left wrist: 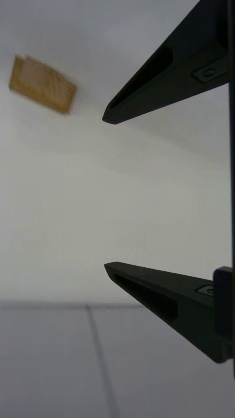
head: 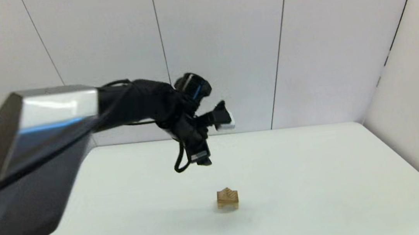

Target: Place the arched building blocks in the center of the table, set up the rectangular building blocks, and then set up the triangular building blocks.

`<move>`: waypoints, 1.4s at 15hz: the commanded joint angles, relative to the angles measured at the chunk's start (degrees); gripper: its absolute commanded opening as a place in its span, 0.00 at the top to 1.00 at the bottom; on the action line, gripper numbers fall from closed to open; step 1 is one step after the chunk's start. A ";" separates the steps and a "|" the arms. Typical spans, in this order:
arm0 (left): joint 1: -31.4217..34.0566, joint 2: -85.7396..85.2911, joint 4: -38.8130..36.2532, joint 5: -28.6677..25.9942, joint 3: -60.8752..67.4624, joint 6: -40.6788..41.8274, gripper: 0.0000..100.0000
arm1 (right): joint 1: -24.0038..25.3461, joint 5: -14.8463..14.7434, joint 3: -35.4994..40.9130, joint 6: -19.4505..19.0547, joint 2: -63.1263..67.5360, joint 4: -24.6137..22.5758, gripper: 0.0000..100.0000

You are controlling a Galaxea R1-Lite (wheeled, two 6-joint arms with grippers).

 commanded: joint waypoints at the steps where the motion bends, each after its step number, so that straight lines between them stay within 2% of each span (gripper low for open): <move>1: 9.67 -27.25 7.54 12.03 7.18 -12.86 0.00 | 0.01 0.05 0.09 -0.02 -0.11 -0.02 0.00; 5: 21.01 -54.94 8.50 17.57 25.73 -15.06 0.00 | 0.01 0.05 0.09 -0.02 -0.11 -0.02 0.00; 8: 27.78 -74.19 8.50 17.83 40.50 -17.34 0.00 | 0.01 0.05 0.09 -0.02 -0.11 -0.02 0.00; 10: 28.39 -86.58 8.59 17.74 50.43 -21.39 0.00 | 0.01 0.05 0.09 -0.02 -0.11 -0.02 0.00; 13: 28.48 -100.11 8.59 17.57 59.48 -21.91 0.00 | 0.01 0.05 0.09 -0.02 -0.11 -0.02 0.00; 17: 34.19 -111.19 8.68 17.21 65.72 -21.82 0.00 | 0.01 0.05 0.09 -0.02 -0.11 -0.02 0.00; 19: 34.37 -114.62 8.59 17.13 66.86 -21.82 0.00 | 0.01 0.05 0.09 -0.02 -0.11 -0.02 0.00; 21: 34.72 -118.57 8.59 14.23 67.65 -22.18 0.00 | 0.01 0.05 0.09 -0.02 -0.11 -0.02 0.00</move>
